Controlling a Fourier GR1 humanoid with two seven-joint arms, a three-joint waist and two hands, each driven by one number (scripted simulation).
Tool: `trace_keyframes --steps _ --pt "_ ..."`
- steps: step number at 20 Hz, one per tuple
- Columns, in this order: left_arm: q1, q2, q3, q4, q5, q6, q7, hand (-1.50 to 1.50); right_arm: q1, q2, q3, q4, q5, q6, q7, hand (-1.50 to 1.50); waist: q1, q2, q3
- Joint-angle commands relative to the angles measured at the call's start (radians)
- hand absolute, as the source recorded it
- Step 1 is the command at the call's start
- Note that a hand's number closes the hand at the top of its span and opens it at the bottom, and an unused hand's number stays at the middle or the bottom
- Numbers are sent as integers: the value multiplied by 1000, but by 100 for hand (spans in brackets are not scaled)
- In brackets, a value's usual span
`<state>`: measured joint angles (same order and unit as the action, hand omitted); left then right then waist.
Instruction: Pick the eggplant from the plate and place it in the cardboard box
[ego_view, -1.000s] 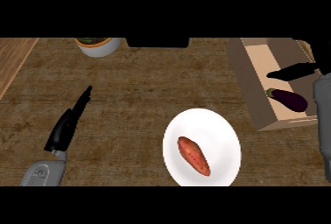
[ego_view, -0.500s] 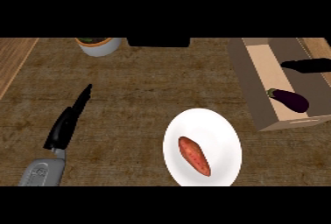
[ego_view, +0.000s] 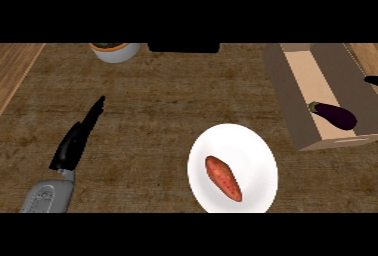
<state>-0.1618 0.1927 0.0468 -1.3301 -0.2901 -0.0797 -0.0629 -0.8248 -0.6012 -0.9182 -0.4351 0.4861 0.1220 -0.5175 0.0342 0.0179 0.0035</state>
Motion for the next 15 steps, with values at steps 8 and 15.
trace_keyframes --steps 8,15 --pt "-40 -27 -15 24 -32 33 16 0 107 -170 -74 178 -77 54 -186 -150 7 8 3" --pt "-20 -32 -18 16 -21 21 -1 0 129 -226 -48 207 -54 66 -231 -150 25 12 5"
